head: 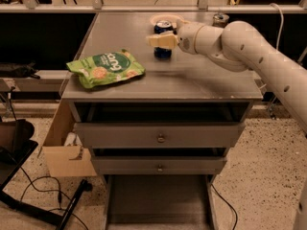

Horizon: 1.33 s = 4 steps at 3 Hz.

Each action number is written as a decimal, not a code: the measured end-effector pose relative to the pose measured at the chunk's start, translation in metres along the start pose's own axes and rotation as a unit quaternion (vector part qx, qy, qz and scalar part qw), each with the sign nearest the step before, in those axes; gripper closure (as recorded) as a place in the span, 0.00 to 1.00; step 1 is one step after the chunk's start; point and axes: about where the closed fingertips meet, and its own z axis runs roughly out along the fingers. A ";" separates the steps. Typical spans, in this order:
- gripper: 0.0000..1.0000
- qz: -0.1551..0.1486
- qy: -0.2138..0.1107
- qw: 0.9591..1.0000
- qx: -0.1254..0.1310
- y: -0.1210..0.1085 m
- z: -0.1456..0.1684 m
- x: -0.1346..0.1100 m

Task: Place pepsi can into bottom drawer

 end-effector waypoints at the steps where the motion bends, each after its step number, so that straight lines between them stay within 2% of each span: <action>1: 0.39 0.001 0.003 1.000 -0.002 0.003 0.001 0.004; 3: 0.86 0.001 0.003 1.000 -0.002 0.003 0.001 0.004; 4: 1.00 0.001 0.003 1.000 -0.002 0.003 0.001 0.004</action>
Offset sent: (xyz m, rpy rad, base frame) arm -0.0012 0.0023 -0.0046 -0.0024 0.0065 0.0034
